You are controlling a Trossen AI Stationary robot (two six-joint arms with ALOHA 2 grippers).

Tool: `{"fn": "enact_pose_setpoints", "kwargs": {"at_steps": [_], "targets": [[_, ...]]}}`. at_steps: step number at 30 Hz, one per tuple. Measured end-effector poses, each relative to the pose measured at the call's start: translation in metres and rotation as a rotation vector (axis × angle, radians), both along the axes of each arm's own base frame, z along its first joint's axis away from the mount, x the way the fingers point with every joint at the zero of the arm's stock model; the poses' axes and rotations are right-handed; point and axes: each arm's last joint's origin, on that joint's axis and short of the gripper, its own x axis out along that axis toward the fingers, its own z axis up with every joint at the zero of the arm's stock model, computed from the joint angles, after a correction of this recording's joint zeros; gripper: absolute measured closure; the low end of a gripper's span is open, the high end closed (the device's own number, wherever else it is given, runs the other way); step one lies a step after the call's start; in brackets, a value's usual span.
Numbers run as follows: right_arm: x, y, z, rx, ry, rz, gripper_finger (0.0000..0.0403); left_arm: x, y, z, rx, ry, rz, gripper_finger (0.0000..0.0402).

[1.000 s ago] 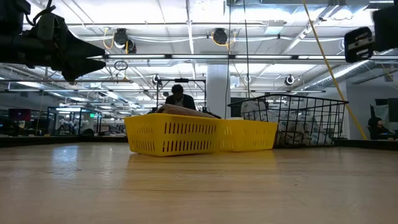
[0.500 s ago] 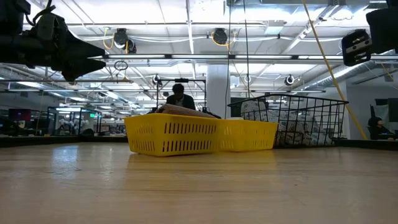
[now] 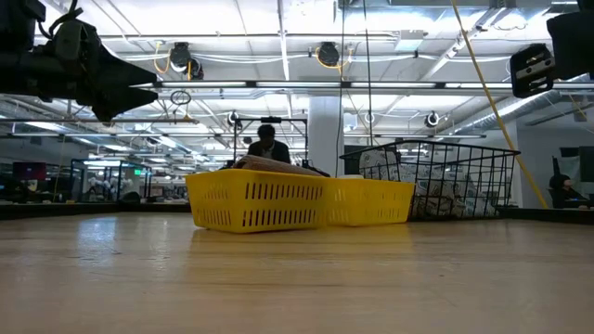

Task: Pick & place medical supplies in basket/bin
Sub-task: Return to Home Position

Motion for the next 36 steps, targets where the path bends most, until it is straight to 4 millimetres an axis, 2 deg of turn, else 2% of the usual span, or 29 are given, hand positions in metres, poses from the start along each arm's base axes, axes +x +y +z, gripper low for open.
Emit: {"fn": "enact_pose_setpoints", "kwargs": {"at_steps": [6, 15, 25, 36], "targets": [[0.0, 0.0, -0.0001, 0.0, 0.0, 0.0, 0.0403, 0.0, 0.0, 0.0, 0.0, 0.0, 0.0, 0.0123], [0.0, 0.0, 0.0, 0.0, 0.0, 0.0, 0.0403, 0.0, 0.0, 0.0, 0.0, 0.0, 0.0, 0.0112], [0.0, 0.0, -0.0001, 0.0, 0.0, 0.0, 0.0403, 0.0, 0.0, 0.0, 0.0, 0.0, 0.0, 0.0125], [0.0, 0.0, 0.0, 0.0, 0.0, 0.0, 0.0403, 0.0, 0.0, 0.0, 0.0, 0.0, 0.0, 0.0112]]}}
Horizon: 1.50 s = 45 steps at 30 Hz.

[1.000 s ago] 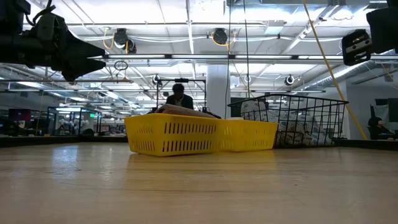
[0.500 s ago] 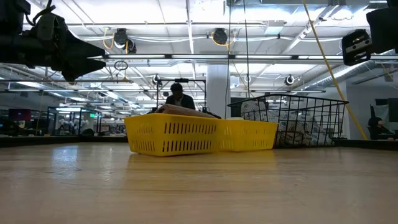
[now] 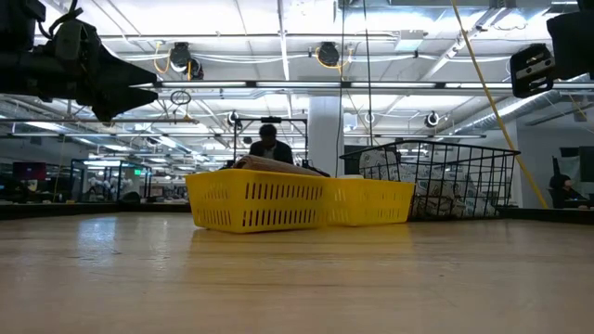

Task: Pick & place medical supplies in basket/bin
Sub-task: Return to Home Position

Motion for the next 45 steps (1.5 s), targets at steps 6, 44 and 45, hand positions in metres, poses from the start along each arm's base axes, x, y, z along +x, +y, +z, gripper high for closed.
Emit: {"fn": "enact_pose_setpoints", "kwargs": {"at_steps": [6, 44, 45], "targets": [[0.0, 0.0, -0.0001, 0.0, 0.0, 0.0, 0.0403, 0.0, 0.0, 0.0, 0.0, 0.0, 0.0, 0.0123], [0.0, 0.0, 0.0, 0.0, 0.0, 0.0, 0.0403, 0.0, 0.0, 0.0, 0.0, 0.0, 0.0, 0.0113], [0.0, 0.0, 0.0, 0.0, 0.0, 0.0, 0.0403, 0.0, 0.0, 0.0, 0.0, 0.0, 0.0, 0.0115]]}}
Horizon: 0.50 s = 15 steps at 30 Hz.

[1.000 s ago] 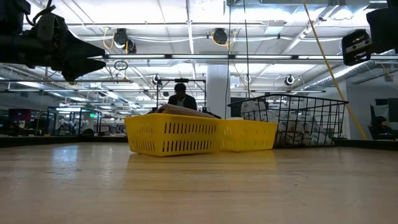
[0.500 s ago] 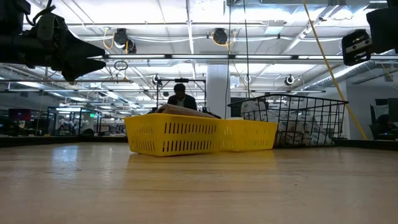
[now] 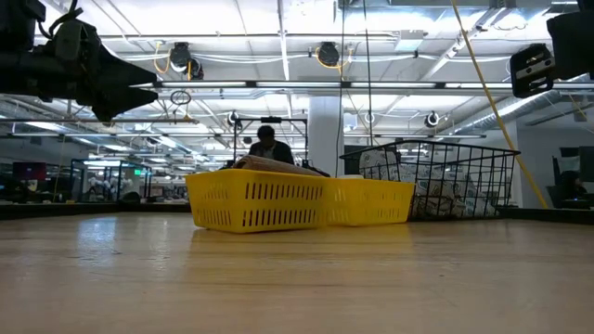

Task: Pick & place medical supplies in basket/bin
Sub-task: Return to Home Position

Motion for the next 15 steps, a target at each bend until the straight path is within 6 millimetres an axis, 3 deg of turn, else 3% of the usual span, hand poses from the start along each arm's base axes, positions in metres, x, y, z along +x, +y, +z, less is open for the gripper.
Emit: {"fn": "enact_pose_setpoints", "kwargs": {"at_steps": [15], "targets": [[0.0, 0.0, 0.0, 0.0, 0.0, 0.0, 0.0403, 0.0, 0.0, 0.0, 0.0, 0.0, 0.0, 0.0115]]}}
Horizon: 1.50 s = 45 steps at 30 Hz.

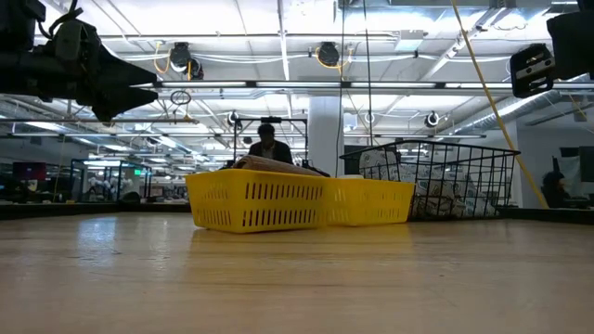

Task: Pick & place medical supplies in basket/bin
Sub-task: Return to Home Position

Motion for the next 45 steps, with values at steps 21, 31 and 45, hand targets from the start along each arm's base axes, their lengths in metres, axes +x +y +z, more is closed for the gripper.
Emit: {"fn": "enact_pose_setpoints", "kwargs": {"at_steps": [21, 31, 45], "targets": [[0.0, 0.0, -0.0001, 0.0, 0.0, 0.0, 0.0403, 0.0, 0.0, 0.0001, 0.0, 0.0, 0.0, 0.0128], [0.0, 0.0, 0.0, 0.0, 0.0, 0.0, 0.0403, 0.0, 0.0, 0.0002, 0.0, -0.001, 0.0, 0.0119], [0.0, 0.0, 0.0, 0.0, 0.0, 0.0, 0.0403, 0.0, 0.0, 0.0001, 0.0, 0.0, 0.0, 0.0119]]}}
